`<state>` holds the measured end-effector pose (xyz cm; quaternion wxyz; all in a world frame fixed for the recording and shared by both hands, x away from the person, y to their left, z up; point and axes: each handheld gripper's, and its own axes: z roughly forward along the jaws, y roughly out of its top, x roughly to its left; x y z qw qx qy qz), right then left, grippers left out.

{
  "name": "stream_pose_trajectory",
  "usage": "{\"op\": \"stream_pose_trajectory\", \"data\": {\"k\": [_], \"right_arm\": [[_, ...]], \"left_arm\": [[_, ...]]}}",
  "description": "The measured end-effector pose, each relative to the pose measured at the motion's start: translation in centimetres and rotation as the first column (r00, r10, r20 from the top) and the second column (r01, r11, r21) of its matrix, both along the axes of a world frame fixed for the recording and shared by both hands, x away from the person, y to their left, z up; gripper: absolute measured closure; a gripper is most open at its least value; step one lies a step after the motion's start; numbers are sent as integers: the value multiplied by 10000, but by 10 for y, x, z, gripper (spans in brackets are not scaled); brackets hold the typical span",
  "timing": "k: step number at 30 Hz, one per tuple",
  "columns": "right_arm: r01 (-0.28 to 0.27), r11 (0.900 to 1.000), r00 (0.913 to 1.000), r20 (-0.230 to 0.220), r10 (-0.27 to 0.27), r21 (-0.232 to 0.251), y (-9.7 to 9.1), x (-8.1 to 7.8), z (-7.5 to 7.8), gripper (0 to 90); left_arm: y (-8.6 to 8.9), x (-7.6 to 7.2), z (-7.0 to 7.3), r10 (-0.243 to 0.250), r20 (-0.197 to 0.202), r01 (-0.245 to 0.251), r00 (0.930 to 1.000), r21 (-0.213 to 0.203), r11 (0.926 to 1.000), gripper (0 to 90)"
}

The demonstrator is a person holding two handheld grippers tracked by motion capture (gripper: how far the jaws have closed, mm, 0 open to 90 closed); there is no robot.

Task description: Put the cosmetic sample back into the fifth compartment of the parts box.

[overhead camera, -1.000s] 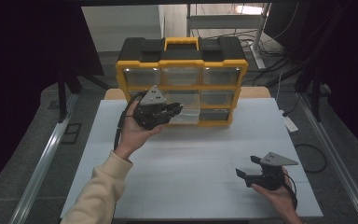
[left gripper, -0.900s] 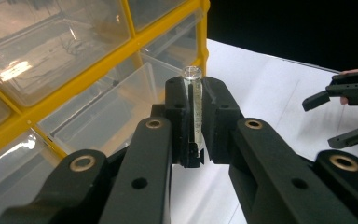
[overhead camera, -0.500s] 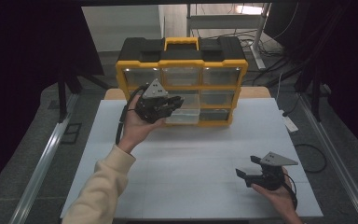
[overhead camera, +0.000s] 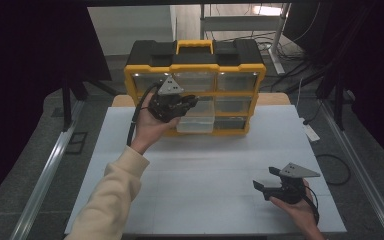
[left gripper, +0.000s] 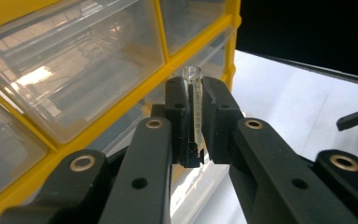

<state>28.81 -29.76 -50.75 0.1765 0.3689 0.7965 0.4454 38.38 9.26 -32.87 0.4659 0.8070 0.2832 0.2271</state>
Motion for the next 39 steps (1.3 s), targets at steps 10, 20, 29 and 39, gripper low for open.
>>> {"op": "stream_pose_trajectory", "data": {"k": [10, 20, 29, 39], "right_arm": [[4, 10000, 10000, 14, -4, 1, 0, 0, 0, 169], [-8, 10000, 10000, -5, 8, -12, 0, 0, 0, 169], [-21, 10000, 10000, -11, 21, -46, 0, 0, 0, 169], [-28, 10000, 10000, 7, 28, -88, 0, 0, -1, 169]], "left_arm": [[-3, 16, -3, 178, -287, -173, 9994, 169, 9997, 806], [-5, 21, -9, 145, -453, -131, 9989, 329, 9994, 806], [-11, 26, -18, 120, -656, -73, 9978, 705, 9975, 805], [-17, 31, -28, 120, -853, -27, 9963, 1078, 9942, 804]]}}
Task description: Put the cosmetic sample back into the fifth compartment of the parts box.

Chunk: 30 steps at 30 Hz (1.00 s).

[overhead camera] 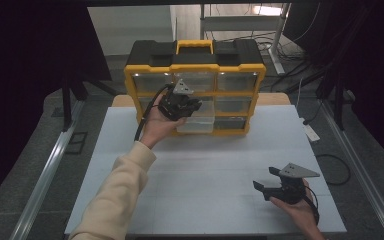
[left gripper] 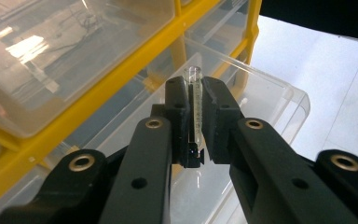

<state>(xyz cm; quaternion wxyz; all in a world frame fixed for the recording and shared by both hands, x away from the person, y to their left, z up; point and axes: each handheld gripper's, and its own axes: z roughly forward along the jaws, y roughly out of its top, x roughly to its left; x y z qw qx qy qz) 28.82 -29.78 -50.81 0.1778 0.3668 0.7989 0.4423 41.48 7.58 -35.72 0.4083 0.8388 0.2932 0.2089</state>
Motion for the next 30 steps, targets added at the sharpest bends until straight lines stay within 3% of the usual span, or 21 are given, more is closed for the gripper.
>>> {"op": "stream_pose_trajectory", "data": {"k": [19, 21, 22, 23, 24, 25, 26, 30], "right_arm": [[-30, 10000, 10000, -16, 30, 23, 0, 0, 0, 169], [-33, 10000, 10000, -19, 33, 21, 0, 0, 0, 169], [-36, 10000, 10000, -15, 36, 21, 0, 0, 0, 169], [-36, 10000, 10000, -15, 36, 21, 0, 0, 0, 169], [-37, 10000, 10000, -16, 37, 21, 0, 0, 0, 169], [-37, 10000, 10000, -18, 37, 25, 0, 0, 0, 169], [-37, 10000, 10000, -18, 37, 25, 0, 0, 0, 169], [-38, 10000, 10000, -28, 39, 38, 0, 0, 0, 169]], "left_arm": [[-1, -2, -2, -106, -85, 106, 9999, -1, 9999, 795], [0, -3, -1, -172, 82, 173, 9998, -104, 9998, 741], [0, -4, 0, -85, 326, 92, 9994, -215, 9997, 672], [0, -4, 0, -85, 326, 92, 9994, -215, 9997, 556], [0, -5, 1, 6, 364, 7, 9993, -345, 9994, 556], [-1, -6, 2, 120, 419, -99, 9991, -505, 9987, 378], [0, -7, 3, 184, 422, -158, 9989, -611, 9980, 378], [3, -11, 7, 172, 267, -141, 9995, -1121, 9936, 243]]}}
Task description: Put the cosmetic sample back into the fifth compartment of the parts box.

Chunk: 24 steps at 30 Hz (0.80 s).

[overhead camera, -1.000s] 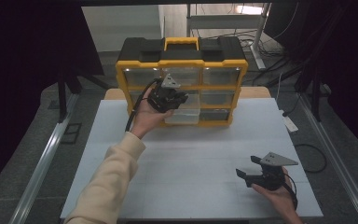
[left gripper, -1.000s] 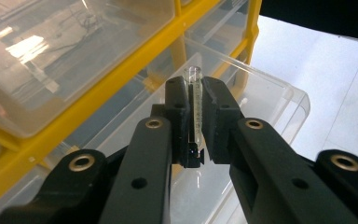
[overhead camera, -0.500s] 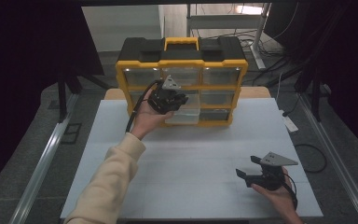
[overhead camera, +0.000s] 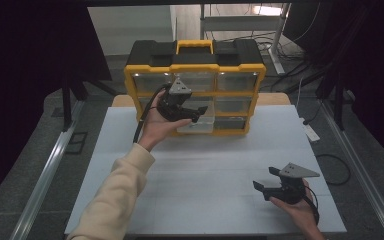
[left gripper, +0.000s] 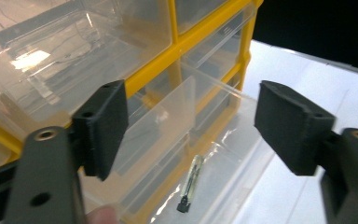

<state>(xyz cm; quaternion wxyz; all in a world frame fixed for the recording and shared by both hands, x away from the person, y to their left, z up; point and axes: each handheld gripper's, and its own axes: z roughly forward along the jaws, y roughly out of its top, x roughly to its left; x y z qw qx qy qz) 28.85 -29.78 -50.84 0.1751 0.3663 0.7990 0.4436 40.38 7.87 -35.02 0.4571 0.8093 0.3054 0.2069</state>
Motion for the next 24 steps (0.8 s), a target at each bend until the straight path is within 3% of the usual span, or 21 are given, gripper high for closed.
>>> {"op": "stream_pose_trajectory", "data": {"k": [5, 8, 12, 24], "right_arm": [[-54, 9999, 10000, -38, 55, 112, 0, 1, 0, 169], [-90, 9999, 10000, -39, 90, 116, -1, 2, 0, 169], [-126, 9997, 9999, -82, 128, 207, -2, 1, -1, 169], [-99, 9995, 9999, -137, 104, 300, -4, -1, -1, 169]], "left_arm": [[8, -9, 1, -13, -101, 10, 9999, -298, 9996, 201], [12, -13, 0, 1, -90, -3, 10000, -236, 9997, 200], [21, -27, -4, 88, 0, -88, 10000, -531, 9985, 200], [37, -49, -9, 85, 85, -81, 9999, -563, 9984, 198]]}}
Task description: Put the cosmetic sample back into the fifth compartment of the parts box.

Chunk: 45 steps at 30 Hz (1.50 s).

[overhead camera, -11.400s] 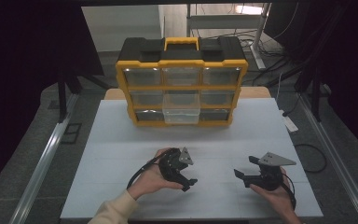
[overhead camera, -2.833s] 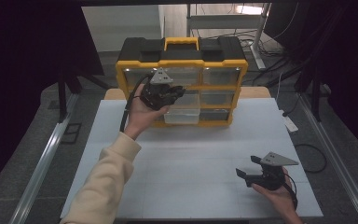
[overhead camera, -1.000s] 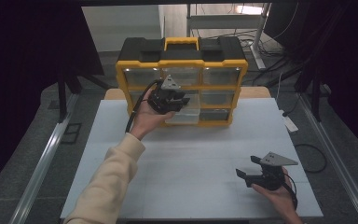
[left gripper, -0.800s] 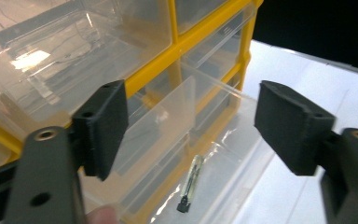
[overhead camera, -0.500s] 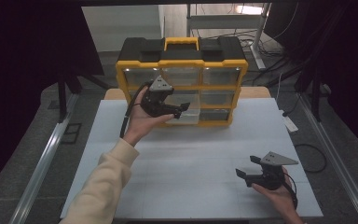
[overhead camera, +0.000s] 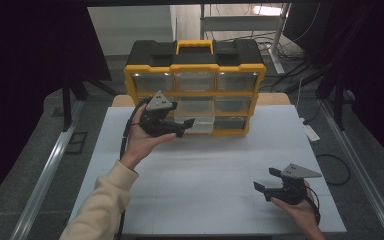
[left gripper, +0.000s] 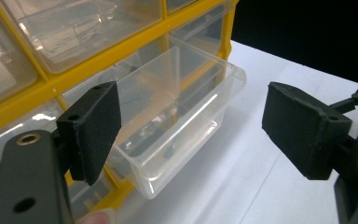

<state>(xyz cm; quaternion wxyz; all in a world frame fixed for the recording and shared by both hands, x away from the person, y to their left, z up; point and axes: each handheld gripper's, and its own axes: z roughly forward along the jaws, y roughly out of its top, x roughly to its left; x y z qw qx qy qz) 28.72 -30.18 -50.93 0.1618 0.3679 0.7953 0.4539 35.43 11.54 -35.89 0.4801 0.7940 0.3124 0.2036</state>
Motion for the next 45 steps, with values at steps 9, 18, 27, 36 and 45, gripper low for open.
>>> {"op": "stream_pose_trajectory", "data": {"k": [9, 18, 27, 36, 45], "right_arm": [[-61, 10000, 10000, 13, 61, -18, 1, 1, 0, 169], [-48, 10000, 10000, 80, 48, -13, 0, 0, 2, 169], [23, 9999, 10000, -30, -22, 121, 1, 1, 1, 169], [222, 9997, 9998, -4, -222, 140, -1, -3, 3, 170], [156, 9997, 9999, 21, -156, 179, 3, 1, 3, 170]], "left_arm": [[14, -27, -15, 167, 197, -169, 9997, 111, 9998, 192], [32, -58, -44, 412, 36, -412, 9991, 183, 9990, 183], [60, -81, -91, 959, -948, -984, 9909, -218, 9949, 174], [86, -103, -133, 1555, -1533, -1574, 9759, -6, 9875, 171], [95, -101, -149, 1831, -1756, -1843, 9673, 97, 9828, 167]]}}
